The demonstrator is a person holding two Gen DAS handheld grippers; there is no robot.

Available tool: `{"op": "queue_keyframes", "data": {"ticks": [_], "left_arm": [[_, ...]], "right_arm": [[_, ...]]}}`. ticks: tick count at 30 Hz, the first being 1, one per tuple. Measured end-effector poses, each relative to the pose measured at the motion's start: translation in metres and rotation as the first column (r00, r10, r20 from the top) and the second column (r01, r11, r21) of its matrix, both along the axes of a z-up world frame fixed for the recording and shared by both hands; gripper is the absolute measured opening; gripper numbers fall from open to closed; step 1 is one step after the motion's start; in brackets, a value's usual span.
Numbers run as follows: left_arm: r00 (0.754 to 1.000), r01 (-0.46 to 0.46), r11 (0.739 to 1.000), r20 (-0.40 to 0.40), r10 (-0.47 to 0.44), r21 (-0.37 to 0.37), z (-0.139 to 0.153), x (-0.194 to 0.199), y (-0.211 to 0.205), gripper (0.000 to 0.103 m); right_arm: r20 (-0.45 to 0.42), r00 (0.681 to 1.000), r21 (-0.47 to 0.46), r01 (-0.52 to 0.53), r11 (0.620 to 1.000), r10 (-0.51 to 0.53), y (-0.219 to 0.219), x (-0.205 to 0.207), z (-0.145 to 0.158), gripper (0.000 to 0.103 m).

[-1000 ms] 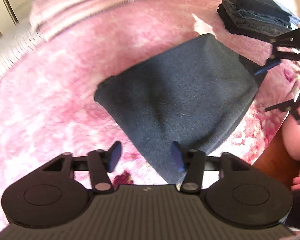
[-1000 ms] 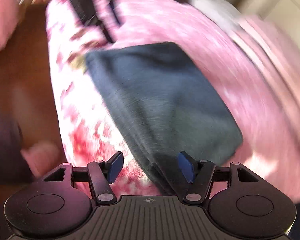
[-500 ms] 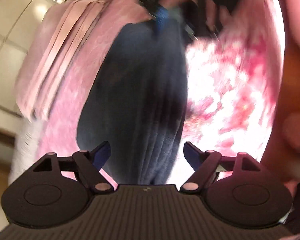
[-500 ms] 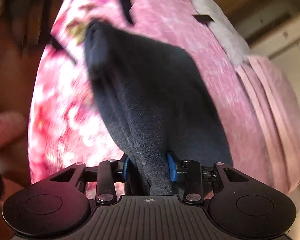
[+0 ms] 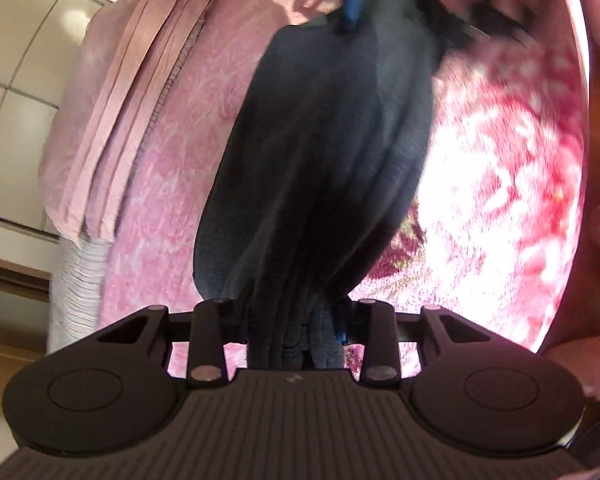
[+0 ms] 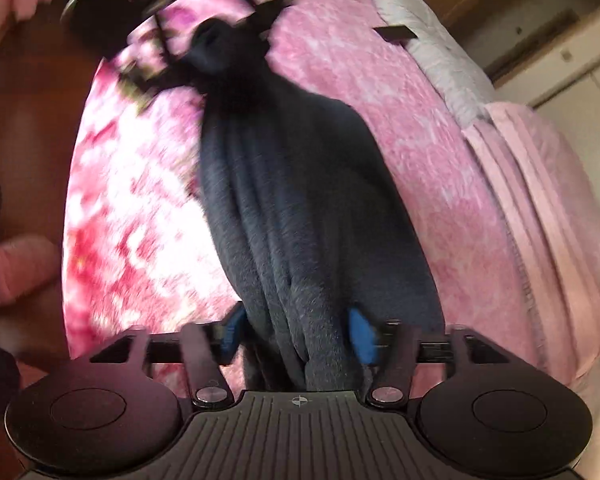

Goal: Fold clothes
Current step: 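Lift the folded sweatpants with both tools so they hang down, then carry the hanging sweatpants with both tools over the stack of folded clothes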

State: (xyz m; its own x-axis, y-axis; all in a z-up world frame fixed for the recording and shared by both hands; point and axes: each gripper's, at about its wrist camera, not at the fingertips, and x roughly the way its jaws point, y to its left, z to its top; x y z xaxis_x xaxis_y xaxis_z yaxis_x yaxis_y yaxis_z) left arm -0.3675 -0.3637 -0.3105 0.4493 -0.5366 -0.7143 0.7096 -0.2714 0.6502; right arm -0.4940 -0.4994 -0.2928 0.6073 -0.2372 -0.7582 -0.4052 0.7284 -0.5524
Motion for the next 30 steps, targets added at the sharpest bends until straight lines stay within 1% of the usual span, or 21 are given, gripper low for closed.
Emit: {"op": "queue_keyframes", "data": {"ticks": [1,3,5,6,8,9,10,13,14,19,22,26,30], "left_arm": [[1.000,0.002,1.000,-0.014,-0.002,-0.003,0.002,0.001,0.000,0.032],[0.999,0.011,1.000,-0.036,-0.011,-0.003,0.007,0.005,-0.002,0.032],[0.999,0.028,1.000,-0.045,-0.028,0.003,0.010,0.005,-0.002,0.032],[0.998,0.038,0.999,-0.045,-0.038,0.008,0.011,0.004,-0.001,0.032],[0.998,0.044,0.999,-0.053,-0.043,0.020,0.012,0.005,-0.002,0.032],[0.997,0.048,0.998,-0.056,-0.046,0.027,0.013,0.006,-0.002,0.032],[0.997,0.050,0.998,-0.062,-0.048,0.033,0.014,0.007,-0.002,0.031],[0.995,0.056,0.998,-0.079,-0.053,0.037,0.028,0.011,-0.004,0.030],[0.995,0.065,0.997,-0.078,-0.062,0.037,0.035,0.011,-0.002,0.030],[0.991,0.122,0.992,-0.063,-0.119,0.036,0.079,0.016,0.001,0.029],[0.987,0.149,0.988,-0.073,-0.146,0.038,0.109,0.021,0.004,0.029],[0.977,0.201,0.979,-0.078,-0.197,0.044,0.138,0.018,0.014,0.029],[0.964,0.256,0.966,-0.076,-0.253,0.029,0.158,0.013,0.020,0.029]], "right_arm": [[0.001,1.000,-0.030,-0.018,0.999,0.018,0.004,-0.004,-0.009,0.074],[-0.015,0.999,-0.086,-0.047,0.995,0.046,0.007,-0.007,-0.030,0.074],[-0.011,0.999,-0.135,-0.043,0.990,0.042,0.004,-0.006,-0.045,0.074],[-0.004,0.999,-0.150,-0.035,0.988,0.035,0.002,-0.005,-0.050,0.074],[0.012,1.000,-0.147,-0.006,0.989,0.008,-0.005,0.000,-0.052,0.073],[0.018,1.000,-0.135,0.004,0.991,-0.002,-0.009,0.002,-0.050,0.068],[0.019,1.000,-0.122,0.011,0.992,-0.008,-0.013,0.003,-0.046,0.052],[0.019,0.999,-0.084,0.029,0.996,-0.027,-0.024,0.006,-0.025,0.038],[0.022,0.999,-0.069,0.040,0.997,-0.039,-0.027,0.007,-0.014,0.036],[0.016,0.994,0.000,0.107,0.994,-0.106,-0.035,0.015,0.056,0.034],[0.000,0.992,0.031,0.128,0.991,-0.128,-0.027,0.013,0.096,0.033],[-0.020,0.987,0.044,0.162,0.986,-0.162,-0.012,0.007,0.131,0.033],[-0.035,0.978,0.037,0.205,0.978,-0.204,0.001,-0.002,0.155,0.033]]}}
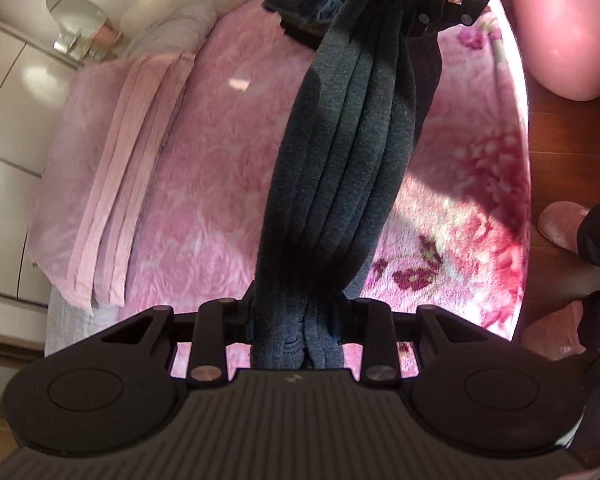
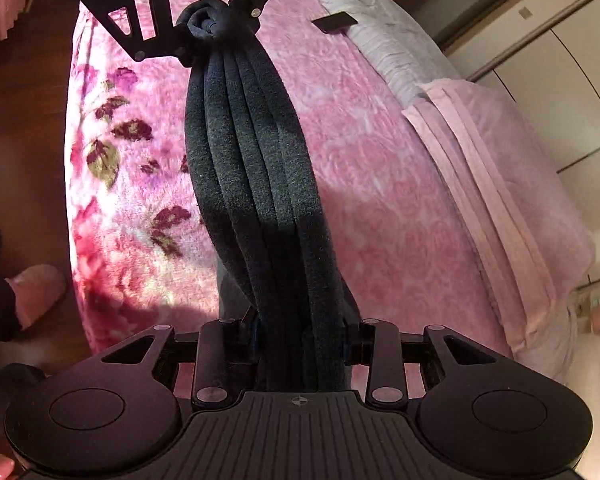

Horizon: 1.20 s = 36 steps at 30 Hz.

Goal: Fold clothes
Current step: 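Carry the hanging sweatpants with both tools over the stack of folded clothes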

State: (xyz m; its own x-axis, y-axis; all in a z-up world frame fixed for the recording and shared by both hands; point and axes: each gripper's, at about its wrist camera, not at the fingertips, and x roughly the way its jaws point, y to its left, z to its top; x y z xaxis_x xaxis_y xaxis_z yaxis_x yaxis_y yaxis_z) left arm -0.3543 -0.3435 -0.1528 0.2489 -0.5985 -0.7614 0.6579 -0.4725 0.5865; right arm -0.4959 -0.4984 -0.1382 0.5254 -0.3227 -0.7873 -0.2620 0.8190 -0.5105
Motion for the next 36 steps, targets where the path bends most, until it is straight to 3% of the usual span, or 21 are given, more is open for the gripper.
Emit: {"op": "queue_keyframes", "data": {"ticks": [5,10,20,24,28,36], "left_arm": [[0.996,0.092,0.995,-0.016,-0.093,-0.036,0.016,-0.008,-0.007,0.029],[0.975,0.218,0.973,-0.027,-0.221,-0.076,0.027,-0.022,-0.024,0.029],[0.875,0.482,0.863,0.026,-0.484,-0.150,0.047,-0.084,-0.095,0.029],[0.849,0.526,0.826,0.074,-0.523,-0.200,0.064,-0.114,-0.153,0.029],[0.829,0.558,0.793,0.126,-0.545,-0.246,0.081,-0.146,-0.223,0.029],[0.816,0.578,0.765,0.194,-0.544,-0.284,0.095,-0.212,-0.392,0.029]], "right_arm": [[-0.004,0.993,-0.015,0.116,0.993,-0.116,0.009,-0.016,0.023,0.033],[-0.003,0.964,-0.029,0.266,0.964,-0.266,0.015,-0.039,0.040,0.034],[0.039,0.854,-0.075,0.520,0.851,-0.518,-0.007,-0.104,0.069,0.034],[0.102,0.817,-0.114,0.577,0.809,-0.568,-0.051,-0.136,0.092,0.034],[0.167,0.802,-0.160,0.596,0.787,-0.574,-0.119,-0.167,0.113,0.034],[0.233,0.779,-0.219,0.625,0.749,-0.582,-0.284,-0.223,0.132,0.034]]}}
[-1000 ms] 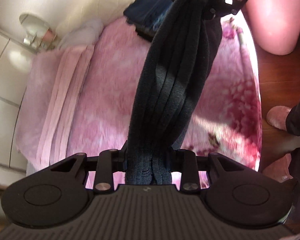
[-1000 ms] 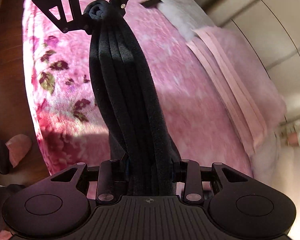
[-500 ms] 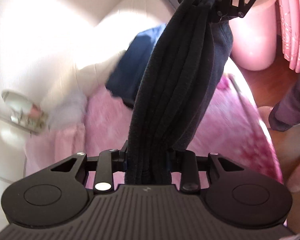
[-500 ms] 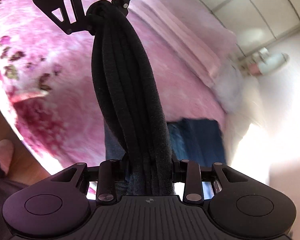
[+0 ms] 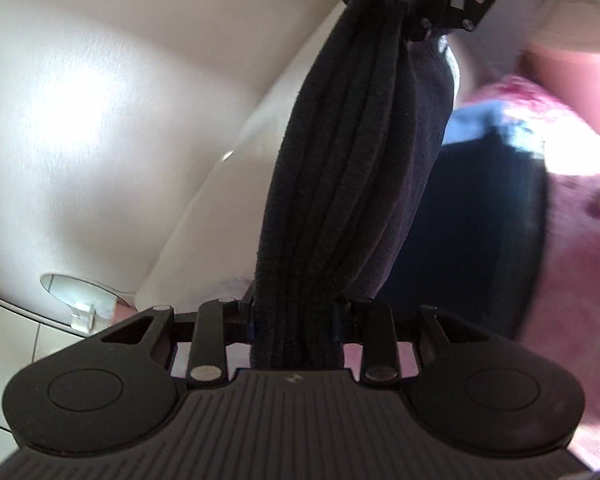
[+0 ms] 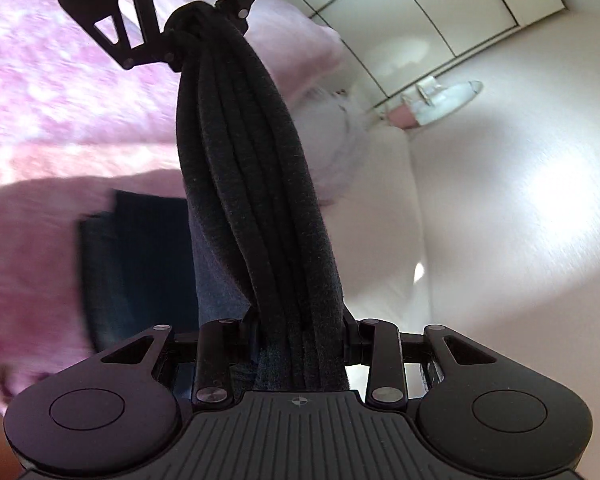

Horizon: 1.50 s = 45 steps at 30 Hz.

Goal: Fold clothes
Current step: 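Carry the hanging sweatpants with both tools over the stack of folded clothes, then lower the sweatpants onto the stack of folded clothes with both tools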

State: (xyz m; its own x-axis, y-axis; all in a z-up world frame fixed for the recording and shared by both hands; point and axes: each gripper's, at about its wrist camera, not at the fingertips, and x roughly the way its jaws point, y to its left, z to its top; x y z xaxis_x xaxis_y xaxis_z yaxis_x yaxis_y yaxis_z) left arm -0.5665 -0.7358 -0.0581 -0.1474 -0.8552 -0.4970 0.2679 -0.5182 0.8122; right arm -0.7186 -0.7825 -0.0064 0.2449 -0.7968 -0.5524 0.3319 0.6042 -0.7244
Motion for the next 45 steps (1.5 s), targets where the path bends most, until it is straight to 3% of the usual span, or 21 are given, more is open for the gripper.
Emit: {"op": "queue_keyframes", "data": {"ticks": [3,5,8,11,13,16,31,41,45], "left_arm": [[1.000,-0.002,0.999,-0.003,0.002,-0.038,-0.007,-0.017,-0.043,0.029],[1.000,-0.001,0.999,0.000,0.001,-0.036,-0.031,-0.025,-0.063,0.029],[1.000,-0.006,0.996,0.018,0.005,0.091,-0.093,-0.034,-0.081,0.029],[0.997,-0.011,0.965,0.073,-0.008,0.261,-0.155,-0.038,-0.084,0.030],[0.995,-0.009,0.961,0.097,-0.018,0.275,-0.175,-0.038,-0.078,0.029],[0.997,-0.021,0.958,0.075,-0.001,0.286,-0.179,-0.034,-0.078,0.029],[0.996,0.004,0.953,0.089,-0.032,0.302,-0.175,-0.027,-0.095,0.029],[0.995,0.009,0.951,0.088,-0.038,0.308,-0.178,-0.019,-0.107,0.029],[0.996,0.009,0.949,0.083,-0.037,0.314,-0.179,-0.015,-0.113,0.029]], "right_arm": [[0.013,1.000,-0.043,0.018,0.999,-0.017,-0.045,-0.017,-0.001,0.034],[0.025,0.999,-0.062,0.033,0.998,-0.031,-0.066,-0.027,-0.011,0.034],[0.011,0.998,0.005,0.061,0.998,-0.061,-0.083,-0.033,-0.058,0.034],[-0.049,0.998,0.137,0.047,0.989,-0.040,-0.082,-0.035,-0.111,0.034],[-0.076,0.997,0.193,0.033,0.981,-0.018,-0.076,-0.036,-0.139,0.035],[-0.042,0.998,0.183,0.049,0.982,-0.042,-0.068,-0.040,-0.139,0.036],[-0.091,0.994,0.202,0.084,0.976,-0.066,-0.068,-0.050,-0.116,0.037],[-0.088,0.994,0.204,0.073,0.976,-0.056,-0.078,-0.017,-0.134,0.037],[-0.091,0.994,0.198,0.071,0.978,-0.054,-0.078,-0.021,-0.141,0.041]]}}
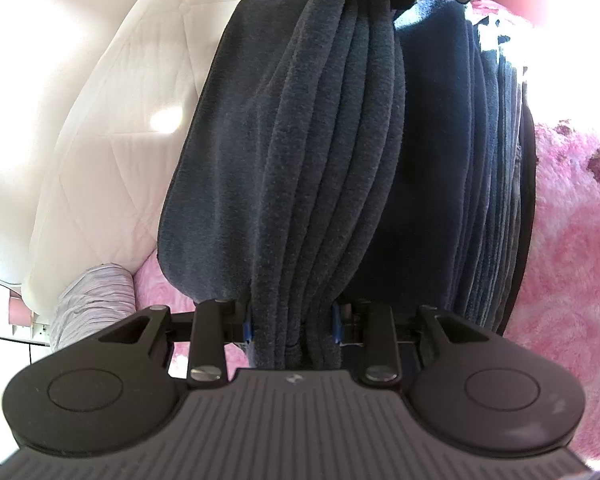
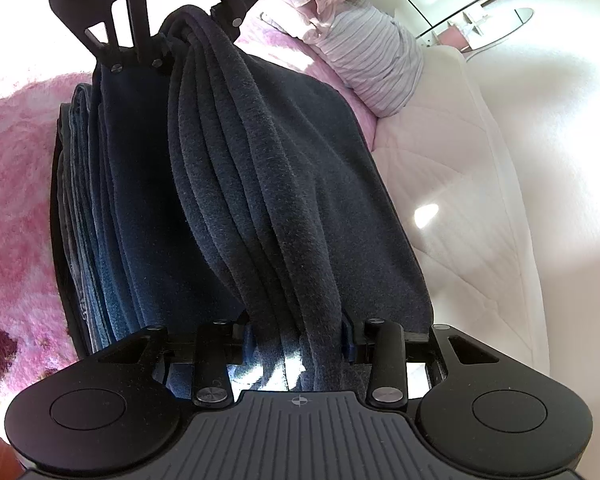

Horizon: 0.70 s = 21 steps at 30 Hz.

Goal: Fold clothes
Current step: 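Lower the sweatpants onto the stack of folded clothes with both tools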

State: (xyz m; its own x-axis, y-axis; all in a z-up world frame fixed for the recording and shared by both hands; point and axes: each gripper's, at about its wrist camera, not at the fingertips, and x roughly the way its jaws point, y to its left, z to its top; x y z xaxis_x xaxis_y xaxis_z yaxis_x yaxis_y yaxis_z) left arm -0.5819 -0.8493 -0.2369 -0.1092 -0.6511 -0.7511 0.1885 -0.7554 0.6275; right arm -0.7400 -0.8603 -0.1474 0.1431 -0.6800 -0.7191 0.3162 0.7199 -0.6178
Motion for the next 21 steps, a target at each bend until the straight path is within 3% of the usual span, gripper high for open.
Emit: {"op": "queue_keyframes", "data": {"ticks": [5,10,12,13,19,21], "left_arm": [[0.998,-0.033,0.998,-0.059,0.036,0.049,0.009,0.010,-0.017,0.029],[0.995,-0.026,0.995,-0.094,0.035,0.097,0.023,0.018,-0.040,0.029],[0.996,-0.010,0.996,-0.088,0.018,0.086,0.027,0.019,-0.045,0.029],[0.996,-0.003,0.997,-0.087,0.010,0.075,0.030,0.021,-0.047,0.029],[0.994,0.042,0.995,-0.097,-0.051,-0.089,0.052,0.024,-0.021,0.028],[0.996,0.049,0.994,-0.076,-0.057,-0.098,0.039,0.009,-0.015,0.028]], "right_arm": [[-0.034,0.999,-0.022,-0.006,1.000,0.005,0.010,-0.009,-0.002,0.058],[-0.060,0.998,-0.020,-0.034,0.999,0.032,0.008,-0.020,-0.004,0.059],[-0.059,0.997,-0.020,-0.041,0.999,0.040,0.005,-0.022,-0.001,0.053],[-0.057,0.997,-0.021,-0.044,0.999,0.043,0.003,-0.022,0.001,0.038],[0.027,0.999,-0.095,-0.022,0.995,0.025,0.006,-0.032,0.037,0.033],[0.030,0.999,-0.089,-0.024,0.996,0.027,0.016,-0.031,0.032,0.033]]}}
